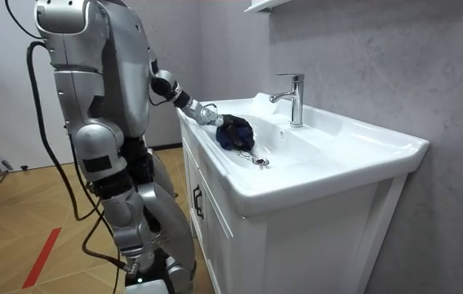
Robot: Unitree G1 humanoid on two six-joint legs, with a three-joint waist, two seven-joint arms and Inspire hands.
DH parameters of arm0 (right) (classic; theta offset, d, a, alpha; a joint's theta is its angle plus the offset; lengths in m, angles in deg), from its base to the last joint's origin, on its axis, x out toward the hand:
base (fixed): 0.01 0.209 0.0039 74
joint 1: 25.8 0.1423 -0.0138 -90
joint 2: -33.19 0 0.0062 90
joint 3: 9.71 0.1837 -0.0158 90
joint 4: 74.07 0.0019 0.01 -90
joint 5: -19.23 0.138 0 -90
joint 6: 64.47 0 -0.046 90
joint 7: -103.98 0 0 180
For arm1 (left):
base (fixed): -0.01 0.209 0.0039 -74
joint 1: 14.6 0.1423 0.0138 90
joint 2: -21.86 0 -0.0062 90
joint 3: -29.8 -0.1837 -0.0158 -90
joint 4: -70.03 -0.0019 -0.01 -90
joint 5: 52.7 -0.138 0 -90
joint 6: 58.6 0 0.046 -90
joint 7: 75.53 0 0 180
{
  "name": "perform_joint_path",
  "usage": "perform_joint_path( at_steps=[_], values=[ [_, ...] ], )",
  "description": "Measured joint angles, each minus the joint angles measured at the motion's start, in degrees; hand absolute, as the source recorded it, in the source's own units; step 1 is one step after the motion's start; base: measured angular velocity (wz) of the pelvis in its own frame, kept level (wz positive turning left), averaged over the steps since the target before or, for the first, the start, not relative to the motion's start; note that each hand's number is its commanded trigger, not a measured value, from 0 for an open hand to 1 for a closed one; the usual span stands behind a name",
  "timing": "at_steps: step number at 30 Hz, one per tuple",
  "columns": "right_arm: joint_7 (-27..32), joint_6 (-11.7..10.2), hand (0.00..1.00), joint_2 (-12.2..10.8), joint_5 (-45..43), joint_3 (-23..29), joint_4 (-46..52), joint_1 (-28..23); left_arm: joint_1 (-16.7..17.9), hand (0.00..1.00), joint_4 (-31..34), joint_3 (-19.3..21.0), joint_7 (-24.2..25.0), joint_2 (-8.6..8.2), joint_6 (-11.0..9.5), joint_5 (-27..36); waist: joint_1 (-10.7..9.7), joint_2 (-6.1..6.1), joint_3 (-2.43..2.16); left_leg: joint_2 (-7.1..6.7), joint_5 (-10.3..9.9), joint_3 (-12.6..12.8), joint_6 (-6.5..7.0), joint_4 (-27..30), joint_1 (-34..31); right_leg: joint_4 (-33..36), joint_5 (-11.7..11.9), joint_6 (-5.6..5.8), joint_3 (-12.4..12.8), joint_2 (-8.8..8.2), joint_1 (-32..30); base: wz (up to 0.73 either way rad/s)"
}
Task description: Wipe basin
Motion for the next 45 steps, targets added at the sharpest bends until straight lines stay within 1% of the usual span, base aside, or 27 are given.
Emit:
perform_joint_path(
  at_steps=[3, 5, 6, 9, 10, 14, 17, 20, 22, 23, 24, 25, 26, 28, 29, 30, 31, 33, 34, 35, 36, 37, 38, 40, 43, 45],
  values=[
    [1.22, 0.02, 0.00, -0.32, 1.30, 0.00, 0.40, 0.56, 0.19, 1.00, 0.00, 0.12, 0.06, -0.89, -1.34, 4.54, 0.40, -0.22, -0.15, -0.04, 0.00, -0.01, 0.00, -0.05, -0.17, 0.02, 0.07, 0.02, 0.04, 0.00, -0.22, 0.00],
    [1.86, -0.06, 0.00, -0.50, 3.37, 0.00, 0.41, 0.64, 0.15, 1.00, 0.00, 0.33, 0.24, -1.70, -2.29, 9.39, 0.68, -0.71, -0.48, -0.01, 0.00, 0.05, 0.00, -0.03, -0.10, -0.01, 0.07, 0.01, 0.05, 0.02, -0.15, 0.00],
    [2.06, -0.05, 0.00, -0.53, 3.66, 0.01, 0.42, 0.69, 0.15, 1.00, -0.04, 0.44, 0.40, -1.90, -2.42, 10.00, 0.77, -0.81, -0.54, -0.01, 0.00, 0.06, 0.00, -0.02, -0.04, -0.01, 0.09, 0.03, 0.08, 0.02, -0.09, 0.00],
    [2.83, -0.07, 0.00, -0.96, 4.35, 0.49, 0.45, 0.88, -0.16, 1.00, -1.75, 2.81, 3.32, -3.61, -4.39, 12.25, 0.93, -1.36, -0.83, 0.03, -0.01, 0.08, 0.01, 0.31, 0.25, -0.05, 0.16, 0.12, 0.10, 0.01, 0.40, 0.00],
    [2.82, -0.05, 0.00, -1.04, 4.44, 0.49, 0.45, 0.88, -0.29, 1.00, -1.98, 2.83, 3.84, -3.71, -4.47, 12.71, 0.94, -1.47, -0.85, 0.06, -0.01, 0.10, 0.01, 0.51, 0.29, -0.05, 0.16, 0.12, 0.13, 0.03, 0.50, 0.00],
    [3.40, 0.09, 0.00, -1.87, 4.50, 0.48, 1.64, 0.90, -0.97, 1.00, -2.30, 2.95, 6.32, -3.99, -4.58, 17.88, 0.88, -2.39, -0.57, 0.24, -0.05, 0.22, 0.03, 0.87, 0.63, -0.05, 0.14, 0.08, 0.17, 0.13, 0.90, 0.00],
    [3.67, 0.11, 0.00, -3.01, 5.35, 0.22, 1.90, 0.98, -2.43, 1.00, -2.77, 2.95, 7.56, -4.50, -4.56, 19.38, 0.75, -3.01, -0.40, 0.46, -0.15, 0.21, 0.16, 1.51, -0.30, -0.05, 0.37, 0.41, 0.93, 0.65, 0.37, 0.01],
    [3.20, 0.17, 0.00, -3.51, 6.32, -0.04, 2.22, 1.29, -4.00, 1.00, -2.72, 2.07, 9.25, -4.87, -4.58, 20.72, -0.05, -3.15, -0.29, 0.47, -0.28, 0.28, 0.39, 1.96, -2.06, -0.01, 1.03, 0.68, 1.09, 0.66, -1.24, 0.00],
    [3.18, 0.00, 0.00, -3.38, 6.44, -0.19, 2.27, 1.40, -5.61, 1.00, -2.71, 1.17, 10.46, -5.20, -4.57, 20.98, -0.41, -3.09, -0.01, 0.54, -0.48, 0.41, 0.71, 2.49, -3.16, 0.02, 1.30, 0.90, 0.89, 0.56, -2.14, 0.02],
    [3.10, -0.07, 0.00, -3.25, 6.44, -0.42, 2.27, 1.51, -6.50, 1.00, -2.70, 1.03, 11.24, -5.63, -4.58, 21.03, -0.91, -3.13, 0.37, 0.55, -0.65, 0.38, 0.93, 2.50, -3.84, 0.10, 1.54, 0.98, 0.40, 0.29, -2.50, 0.08],
    [3.03, -0.07, 0.00, -3.20, 6.45, -0.74, 2.25, 1.59, -6.89, 1.00, -2.69, 0.93, 11.43, -5.85, -4.57, 21.09, -1.26, -3.17, 0.50, 0.56, -0.81, 0.32, 1.03, 2.53, -4.10, 0.23, 1.58, 1.04, 0.18, 0.10, -2.72, 0.10],
    [2.70, -0.09, 0.00, -2.96, 6.43, -1.40, 2.17, 1.79, -7.62, 1.00, -2.66, 0.55, 11.48, -6.36, -4.57, 21.09, -1.91, -3.11, 0.67, 0.57, -1.10, 0.27, 1.00, 2.54, -4.67, 0.38, 1.70, 1.27, 0.32, 0.00, -3.31, 0.05],
    [2.64, -0.11, 0.00, -2.67, 6.43, -1.98, 1.85, 2.24, -8.19, 1.00, -2.53, 0.24, 11.52, -6.86, -4.56, 21.08, -2.66, -2.79, 1.06, 0.49, -1.14, 0.27, 1.07, 2.68, -5.04, 0.38, 1.84, 1.49, 0.51, -0.01, -3.33, 0.00],
    [2.62, -0.11, 0.00, -2.50, 6.48, -2.30, 1.54, 2.48, -8.77, 1.00, -2.39, -1.13, 11.69, -7.23, -4.54, 21.06, -3.77, -2.35, 1.36, 0.37, -1.23, 0.28, 1.23, 2.70, -5.40, 0.37, 1.90, 1.70, 0.46, -0.09, -3.52, 0.00],
    [2.46, -0.10, 0.00, -2.47, 6.52, -2.30, 1.43, 2.44, -9.21, 1.00, -2.40, -1.86, 12.30, -7.36, -4.50, 21.07, -4.83, -2.06, 1.47, 0.37, -1.33, 0.27, 1.37, 2.83, -5.81, 0.38, 1.95, 1.95, 0.21, -0.26, -3.61, 0.00],
    [2.32, -0.10, 0.00, -2.39, 6.52, -2.31, 1.43, 2.42, -9.54, 1.00, -2.36, -2.24, 12.69, -7.45, -4.34, 21.06, -5.34, -1.83, 1.48, 0.41, -1.41, 0.22, 1.41, 3.02, -5.96, 0.38, 1.94, 2.00, -0.02, -0.32, -3.72, 0.05],
    [2.19, -0.11, 0.00, -2.14, 6.50, -2.34, 1.41, 2.46, -10.24, 1.00, -2.08, -3.43, 13.28, -7.55, -3.90, 21.01, -6.19, -1.39, 1.67, 0.44, -1.59, 0.21, 1.68, 3.57, -6.22, 0.43, 1.93, 1.99, -0.08, -0.31, -3.96, 0.00],
    [2.19, -0.26, 0.00, -1.68, 6.33, -2.33, 1.13, 2.48, -11.42, 1.00, -2.20, -4.68, 13.63, -7.38, -3.03, 20.51, -7.24, -0.88, 2.08, 0.50, -2.33, 0.79, 1.73, 4.71, -6.43, 1.57, 1.61, 1.26, 0.15, -0.23, -4.40, -0.12],
    [2.18, -0.25, 0.00, -1.58, 6.32, -2.31, 1.02, 2.48, -11.43, 1.00, -2.20, -4.92, 13.66, -7.23, -3.01, 20.49, -7.57, -0.79, 2.07, 0.49, -2.56, 0.86, 1.73, 4.90, -6.46, 1.97, 1.31, 1.24, 0.18, -0.26, -4.51, -0.07],
    [2.17, -0.26, 0.00, -1.24, 6.37, -2.30, 1.00, 2.25, -11.45, 1.00, -2.13, -5.64, 13.66, -6.94, -3.00, 20.51, -8.41, -0.34, 1.88, 0.50, -2.97, 0.85, 1.80, 5.16, -6.91, 2.40, 0.81, 1.27, 0.07, -0.35, -4.87, 0.00],
    [2.15, -0.27, 0.00, -0.99, 6.30, -2.31, 1.03, 2.14, -11.54, 1.00, -1.98, -5.73, 13.72, -6.84, -3.01, 20.51, -8.58, -0.06, 1.88, 0.51, -3.06, 0.84, 1.80, 5.32, -7.08, 2.52, 0.68, 1.28, 0.06, -0.37, -5.09, 0.03],
    [2.09, -0.28, 0.00, -0.49, 6.19, -2.29, 0.96, 2.12, -11.70, 1.00, -1.46, -5.92, 13.86, -6.77, -3.02, 20.50, -8.81, 0.44, 2.04, 0.52, -3.32, 0.88, 1.83, 5.69, -7.21, 2.91, 0.43, 1.37, 0.33, -0.10, -5.49, 0.00],
    [2.02, -0.29, 0.00, -0.12, 6.17, -2.29, 0.92, 2.13, -11.75, 1.00, -1.12, -6.24, 13.89, -6.52, -3.00, 20.51, -9.15, 0.73, 1.96, 0.52, -3.53, 1.07, 1.85, 5.84, -7.38, 3.37, 0.10, 1.58, 1.15, -0.06, -5.93, -0.05],
    [1.51, -0.32, 0.00, 0.38, 6.26, -2.34, 1.00, 2.19, -12.13, 1.00, -0.84, -6.49, 13.91, -6.40, -2.91, 20.55, -9.21, 1.10, 2.02, 0.52, -3.76, 1.61, 1.85, 5.85, -7.41, 3.45, 0.06, 1.58, 1.37, -0.05, -6.14, -0.12],
    [1.29, -0.58, 0.00, 1.11, 6.38, -2.83, 0.92, 1.98, -13.43, 1.00, -0.62, -8.91, 13.91, -6.27, -2.40, 20.59, -9.58, 1.24, 2.05, 0.45, -3.92, 1.75, 1.91, 5.77, -7.28, 4.10, -0.24, 1.63, 1.44, -0.07, -6.39, -0.02],
    [0.98, -1.11, 0.00, 1.92, 6.36, -3.63, 0.84, 1.54, -14.00, 1.00, 0.01, -10.42, 13.90, -6.26, -1.83, 20.53, -9.74, 1.85, 2.10, 0.40, -4.16, 2.01, 2.06, 5.84, -7.26, 4.23, -0.36, 1.73, 1.62, -0.15, -6.57, -0.03]
  ],
)
